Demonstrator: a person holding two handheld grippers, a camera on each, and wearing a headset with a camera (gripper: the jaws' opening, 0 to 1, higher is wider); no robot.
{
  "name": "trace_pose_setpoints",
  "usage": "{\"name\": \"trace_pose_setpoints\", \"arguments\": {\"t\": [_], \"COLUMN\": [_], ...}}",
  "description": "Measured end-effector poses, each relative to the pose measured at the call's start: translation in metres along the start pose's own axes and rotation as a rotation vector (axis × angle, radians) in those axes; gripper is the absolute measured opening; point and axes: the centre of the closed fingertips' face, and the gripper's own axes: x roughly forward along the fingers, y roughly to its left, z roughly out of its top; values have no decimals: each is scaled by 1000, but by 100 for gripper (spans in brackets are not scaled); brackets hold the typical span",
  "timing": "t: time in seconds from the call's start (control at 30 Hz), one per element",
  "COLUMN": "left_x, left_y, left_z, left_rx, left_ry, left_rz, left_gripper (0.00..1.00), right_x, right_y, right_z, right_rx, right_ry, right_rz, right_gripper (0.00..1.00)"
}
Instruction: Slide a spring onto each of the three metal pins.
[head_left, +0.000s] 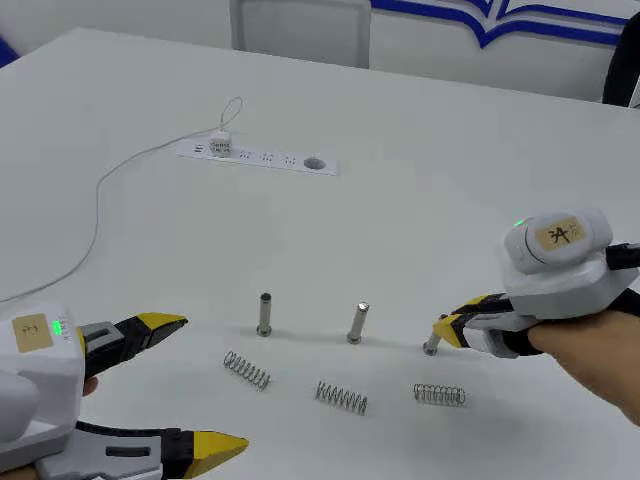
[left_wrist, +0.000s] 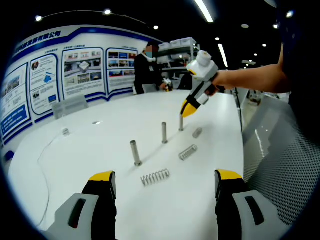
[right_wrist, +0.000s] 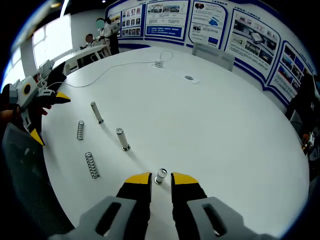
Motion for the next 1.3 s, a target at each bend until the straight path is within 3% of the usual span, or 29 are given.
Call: {"name": "trace_pose_setpoints", "arguments": {"t": [0.23,0.47,0.8,0.93,1.3], "left_x": [0,1,2,2,0], "left_y": [0,0,0,-1,-1], "left_z": [-1,-1,-1,-2,-3], "left_rx": [-1,0,0,1,-2], "left_ry": [-1,-1,2,6,13], "left_rz": [-2,-5,-8,-9,-3], "left_gripper": [83,83,82,82,81], "right_x": [-7,-10,-7,-3,7], "right_y": [3,15,45,59,71], "right_z": [-10,-21,-30,-34,-41], "right_rx": [-1,-30,-146,-236,-429], "right_ry": [2,15,52,74,139], "right_rz": [8,71,215,283,360], "right_gripper": [17,17,17,17,18]}}
